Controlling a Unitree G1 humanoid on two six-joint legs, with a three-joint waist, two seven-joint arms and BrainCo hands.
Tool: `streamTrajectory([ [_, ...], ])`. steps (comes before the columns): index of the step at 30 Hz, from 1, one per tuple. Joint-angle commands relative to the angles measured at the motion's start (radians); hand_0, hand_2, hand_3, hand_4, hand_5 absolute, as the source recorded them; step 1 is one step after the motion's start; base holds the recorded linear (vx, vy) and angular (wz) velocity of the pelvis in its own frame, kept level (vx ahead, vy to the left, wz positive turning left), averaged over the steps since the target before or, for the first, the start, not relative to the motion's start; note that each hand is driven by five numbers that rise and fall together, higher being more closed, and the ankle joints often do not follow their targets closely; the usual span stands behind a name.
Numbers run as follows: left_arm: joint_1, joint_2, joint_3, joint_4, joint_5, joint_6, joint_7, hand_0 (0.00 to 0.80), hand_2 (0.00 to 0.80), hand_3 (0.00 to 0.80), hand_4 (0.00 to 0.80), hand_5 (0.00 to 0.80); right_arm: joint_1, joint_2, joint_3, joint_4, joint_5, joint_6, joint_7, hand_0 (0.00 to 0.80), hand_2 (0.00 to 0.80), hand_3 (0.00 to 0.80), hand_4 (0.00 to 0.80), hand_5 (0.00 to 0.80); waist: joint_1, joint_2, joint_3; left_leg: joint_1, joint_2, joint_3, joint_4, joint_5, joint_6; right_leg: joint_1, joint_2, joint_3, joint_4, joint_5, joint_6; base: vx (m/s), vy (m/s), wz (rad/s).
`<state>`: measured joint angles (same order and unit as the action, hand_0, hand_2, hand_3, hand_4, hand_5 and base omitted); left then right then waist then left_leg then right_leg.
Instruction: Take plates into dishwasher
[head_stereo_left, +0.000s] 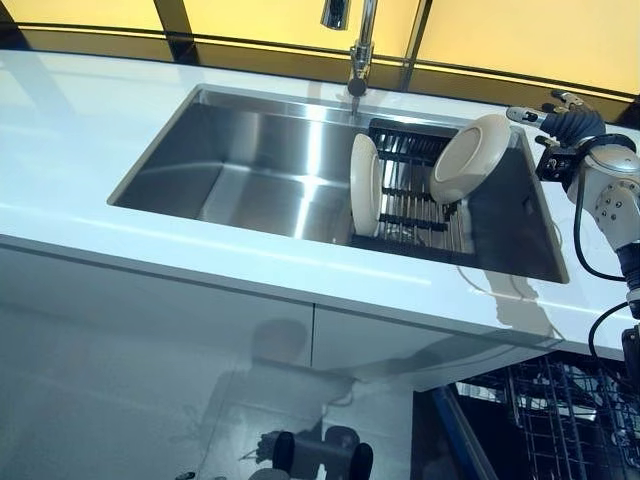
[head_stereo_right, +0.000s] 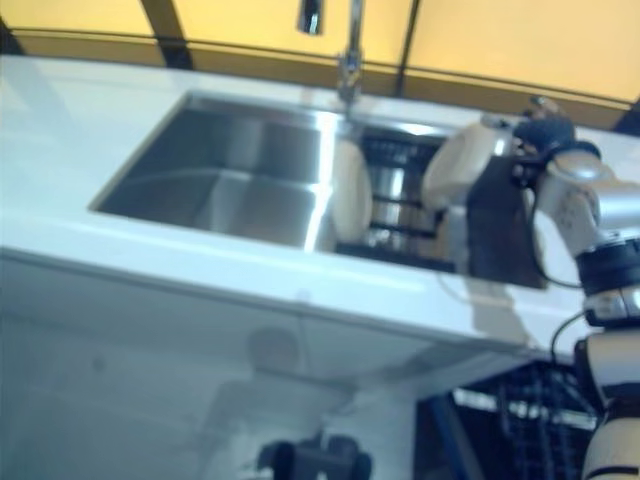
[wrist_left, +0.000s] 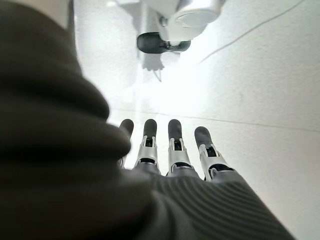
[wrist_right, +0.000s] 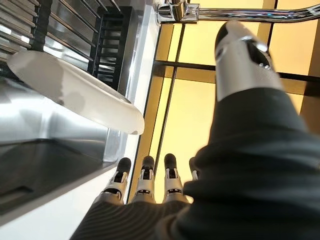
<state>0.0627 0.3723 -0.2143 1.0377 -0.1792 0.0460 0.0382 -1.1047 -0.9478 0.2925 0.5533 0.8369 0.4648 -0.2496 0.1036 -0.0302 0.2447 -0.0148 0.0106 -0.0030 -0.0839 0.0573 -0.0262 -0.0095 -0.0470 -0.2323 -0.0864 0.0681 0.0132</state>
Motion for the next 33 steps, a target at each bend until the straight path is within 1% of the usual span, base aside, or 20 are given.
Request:
streamTrajectory([
  [1,-0.017,0.047,-0.033,0.002,-0.027,-0.055,0.003,0.0,0.0,0.0,0.0,0.0,-0.076,-0.034,0.043,-0.005,0.01,-0.031,-0.009,0.0,0.0,0.0,0.0,0.0,0.027,-0.015,-0.012,-0.022,-0.029,0.009,-0.003,-0.081,0.028,0.013,-0.019,-0.024,-0.001,-0.073,0.043,0.0,0.0,0.0],
  [3,-0.015,0.046,-0.038,-0.012,-0.029,-0.069,0.009,0.0,0.0,0.0,0.0,0.0,-0.069,-0.033,0.04,-0.013,0.008,-0.031,-0.008,0.0,0.0,0.0,0.0,0.0,0.027,-0.014,-0.007,-0.023,-0.029,0.01,-0.003,-0.081,0.028,0.011,-0.019,-0.023,-0.001,-0.071,0.043,0.0,0.0,0.0],
  [9,-0.017,0.049,-0.041,-0.028,-0.045,-0.068,0.016,0.0,0.0,0.0,0.0,0.0,-0.053,-0.033,0.036,-0.018,0.019,-0.025,-0.002,0.0,0.0,0.0,0.0,0.0,0.025,-0.011,0.004,-0.025,-0.029,0.012,-0.003,-0.08,0.029,0.007,-0.02,-0.023,-0.001,-0.069,0.043,0.0,0.0,0.0],
  [16,-0.017,0.057,-0.043,-0.036,-0.055,-0.087,0.022,0.0,0.0,0.0,0.0,0.0,-0.054,-0.034,0.043,-0.005,0.021,-0.022,0.018,0.0,0.0,0.0,0.0,0.0,0.025,0.003,0.019,-0.031,-0.03,0.014,-0.003,-0.078,0.03,0.001,-0.022,-0.025,-0.001,-0.066,0.041,0.0,0.0,0.0],
  [22,-0.014,0.06,-0.038,-0.042,-0.058,-0.083,0.013,0.0,0.0,0.0,0.0,0.0,-0.049,-0.024,0.043,0.001,0.024,-0.026,0.027,0.0,0.0,0.0,0.0,0.0,0.025,0.013,0.025,-0.034,-0.032,0.011,-0.003,-0.076,0.03,-0.002,-0.024,-0.027,-0.001,-0.066,0.041,0.0,0.0,0.0],
  [33,-0.009,0.052,-0.046,-0.046,-0.067,-0.084,-0.005,0.0,0.0,0.0,0.0,0.0,-0.05,-0.018,0.048,0.02,0.022,-0.012,0.054,0.0,0.0,0.0,0.0,0.0,0.029,0.016,0.03,-0.034,-0.032,0.012,-0.003,-0.075,0.03,-0.003,-0.026,-0.032,-0.001,-0.066,0.04,0.0,0.0,0.0],
])
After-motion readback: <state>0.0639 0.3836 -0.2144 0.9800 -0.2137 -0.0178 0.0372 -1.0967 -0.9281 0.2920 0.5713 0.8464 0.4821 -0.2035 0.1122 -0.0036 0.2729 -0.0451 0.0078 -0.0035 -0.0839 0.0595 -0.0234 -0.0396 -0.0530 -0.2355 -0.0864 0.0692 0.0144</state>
